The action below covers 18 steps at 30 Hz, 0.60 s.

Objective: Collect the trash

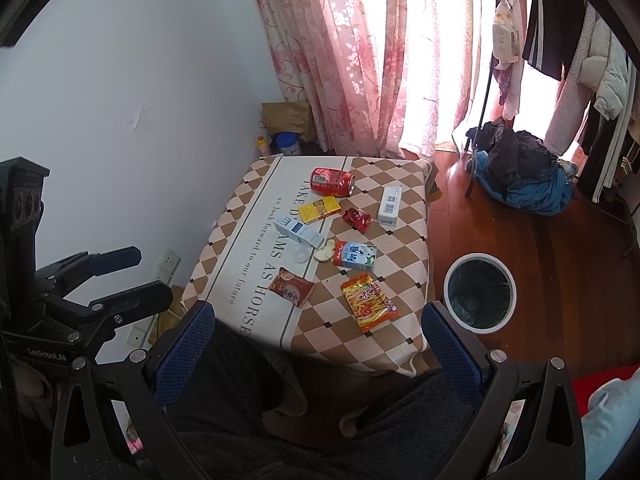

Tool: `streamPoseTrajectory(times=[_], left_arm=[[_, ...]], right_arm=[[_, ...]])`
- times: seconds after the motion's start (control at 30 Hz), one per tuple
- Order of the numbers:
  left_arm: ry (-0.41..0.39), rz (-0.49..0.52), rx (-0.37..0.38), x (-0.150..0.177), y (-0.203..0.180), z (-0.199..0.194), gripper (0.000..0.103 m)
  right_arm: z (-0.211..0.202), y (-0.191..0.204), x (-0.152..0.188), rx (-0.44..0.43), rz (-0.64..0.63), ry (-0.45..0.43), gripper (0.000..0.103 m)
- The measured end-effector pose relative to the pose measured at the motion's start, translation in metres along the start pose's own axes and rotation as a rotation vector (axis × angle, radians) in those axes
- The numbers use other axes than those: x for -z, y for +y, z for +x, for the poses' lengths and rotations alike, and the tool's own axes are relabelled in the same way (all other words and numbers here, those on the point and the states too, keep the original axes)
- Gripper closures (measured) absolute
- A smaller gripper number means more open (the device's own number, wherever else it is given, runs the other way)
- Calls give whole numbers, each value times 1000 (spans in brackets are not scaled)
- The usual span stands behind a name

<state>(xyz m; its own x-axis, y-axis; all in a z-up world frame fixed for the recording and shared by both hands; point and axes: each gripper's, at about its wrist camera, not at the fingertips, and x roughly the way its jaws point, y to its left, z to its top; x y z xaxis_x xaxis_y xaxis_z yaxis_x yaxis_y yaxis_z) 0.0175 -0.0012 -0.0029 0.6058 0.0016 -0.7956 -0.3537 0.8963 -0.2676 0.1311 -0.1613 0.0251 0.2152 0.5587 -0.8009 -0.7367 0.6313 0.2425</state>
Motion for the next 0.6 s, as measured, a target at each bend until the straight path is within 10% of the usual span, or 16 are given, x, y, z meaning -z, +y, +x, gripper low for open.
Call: streamPoseTrajectory(times=[0.33, 0.6], left_arm=[[2, -45, -220, -1, 31, 46, 0], [183, -125, -368, 11, 81, 161, 0]], right_arm=[[47, -27, -3, -4, 131, 44, 0], [188, -75, 20, 91, 230, 241, 0]])
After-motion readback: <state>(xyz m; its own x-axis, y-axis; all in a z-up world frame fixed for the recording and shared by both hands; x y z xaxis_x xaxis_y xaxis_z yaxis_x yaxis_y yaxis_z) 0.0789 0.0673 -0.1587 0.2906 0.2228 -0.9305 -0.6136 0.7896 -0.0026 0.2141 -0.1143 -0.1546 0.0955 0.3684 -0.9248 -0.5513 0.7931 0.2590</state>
